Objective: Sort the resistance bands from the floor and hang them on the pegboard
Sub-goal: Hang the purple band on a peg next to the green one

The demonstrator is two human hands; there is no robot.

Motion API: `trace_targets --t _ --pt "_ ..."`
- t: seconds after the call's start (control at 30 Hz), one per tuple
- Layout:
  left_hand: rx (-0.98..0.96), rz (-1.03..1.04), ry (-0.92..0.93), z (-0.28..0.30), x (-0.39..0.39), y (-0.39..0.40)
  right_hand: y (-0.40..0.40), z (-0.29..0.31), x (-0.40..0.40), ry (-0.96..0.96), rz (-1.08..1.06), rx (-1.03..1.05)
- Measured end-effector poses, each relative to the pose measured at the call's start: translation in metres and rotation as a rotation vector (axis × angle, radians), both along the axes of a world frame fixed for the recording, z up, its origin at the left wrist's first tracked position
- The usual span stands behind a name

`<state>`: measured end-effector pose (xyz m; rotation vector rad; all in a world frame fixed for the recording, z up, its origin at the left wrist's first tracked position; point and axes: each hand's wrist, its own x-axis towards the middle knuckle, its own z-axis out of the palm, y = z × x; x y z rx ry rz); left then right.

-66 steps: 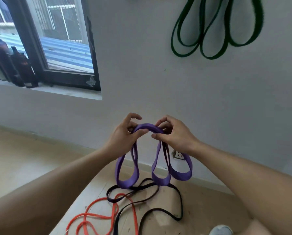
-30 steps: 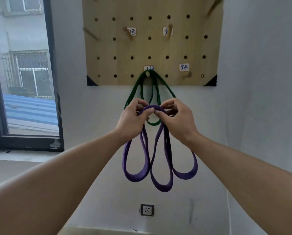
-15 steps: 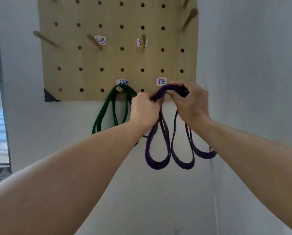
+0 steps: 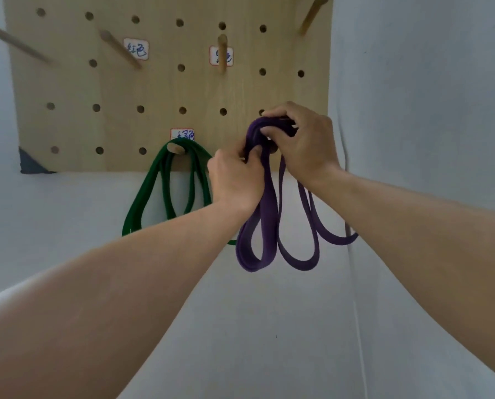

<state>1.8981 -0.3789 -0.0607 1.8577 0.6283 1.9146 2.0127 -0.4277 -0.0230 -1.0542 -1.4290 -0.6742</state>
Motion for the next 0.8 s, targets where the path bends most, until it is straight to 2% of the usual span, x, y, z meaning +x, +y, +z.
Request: trace_targets --t 0.13,0.3,0.43,0.53,0.8 --pt "0.008 0.015 -0.031 -0.003 0.005 0.005 0.001 0.002 0.006 -0.045 0.018 -0.081" --pt "0.046 0.100 0.071 -0.006 0.003 0.024 0.003 0.012 0.013 -0.010 0.094 -0.236" --pt "-0.045 0.074 0.156 -0.002 0.017 0.032 0.015 0.017 0.028 0.017 -0.017 -0.274" --pt "-0.070 0.068 0.158 -0.007 0.025 0.035 0.025 0.010 0.032 0.103 0.032 -0.263" --pt "-0.175 -0.115 0.143 -0.021 0.024 0.052 0.047 -0.004 0.038 0.311 0.174 -0.244"
